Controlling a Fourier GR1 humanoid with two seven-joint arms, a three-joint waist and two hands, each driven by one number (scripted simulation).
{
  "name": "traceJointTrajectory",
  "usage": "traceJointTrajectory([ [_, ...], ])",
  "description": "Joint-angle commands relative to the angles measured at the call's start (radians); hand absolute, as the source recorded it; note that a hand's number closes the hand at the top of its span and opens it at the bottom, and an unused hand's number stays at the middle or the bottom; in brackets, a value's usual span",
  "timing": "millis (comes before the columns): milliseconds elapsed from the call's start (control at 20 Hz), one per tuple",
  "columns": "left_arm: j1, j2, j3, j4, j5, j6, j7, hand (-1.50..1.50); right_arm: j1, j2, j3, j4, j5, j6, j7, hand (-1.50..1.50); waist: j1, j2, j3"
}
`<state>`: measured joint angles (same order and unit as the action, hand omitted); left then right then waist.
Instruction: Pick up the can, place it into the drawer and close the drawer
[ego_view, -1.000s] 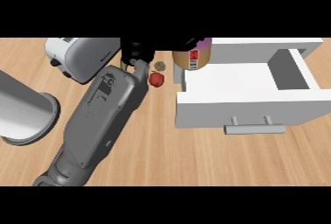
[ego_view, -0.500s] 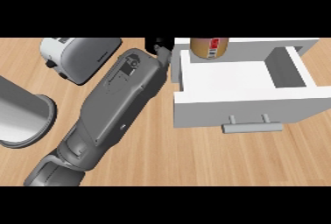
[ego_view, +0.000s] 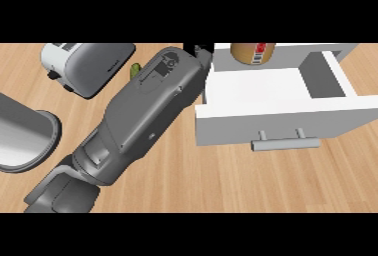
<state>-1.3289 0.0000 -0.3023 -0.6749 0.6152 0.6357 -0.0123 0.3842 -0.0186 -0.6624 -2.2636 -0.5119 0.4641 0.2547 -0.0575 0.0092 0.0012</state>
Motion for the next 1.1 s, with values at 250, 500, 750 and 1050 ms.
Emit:
traceJointTrajectory([
  [250, -0.033, 0.000, -0.103, 0.136, 0.139, 0.009, -0.086, 1.50, -0.018, -0.023, 0.012, 0.000, -0.030, -0.005, 0.013, -1.50, -0.019, 0.006, 0.001],
  [500, -0.092, 0.000, -0.168, 0.170, 0.184, 0.065, -0.060, 1.50, -0.002, -0.004, 0.020, -0.045, -0.002, -0.015, 0.037, -1.50, -0.017, 0.005, 0.001],
  [750, -0.048, 0.000, -0.259, 0.166, 0.242, 0.122, -0.096, -1.50, -0.039, -0.060, 0.003, -0.054, -0.067, -0.040, 0.081, -1.50, -0.052, 0.012, 0.001],
  [1050, -0.095, 0.000, -0.276, 0.222, 0.282, 0.131, -0.096, -1.50, -0.067, -0.025, 0.036, -0.034, -0.013, -0.051, 0.073, -1.50, -0.037, 0.014, 0.001],
])
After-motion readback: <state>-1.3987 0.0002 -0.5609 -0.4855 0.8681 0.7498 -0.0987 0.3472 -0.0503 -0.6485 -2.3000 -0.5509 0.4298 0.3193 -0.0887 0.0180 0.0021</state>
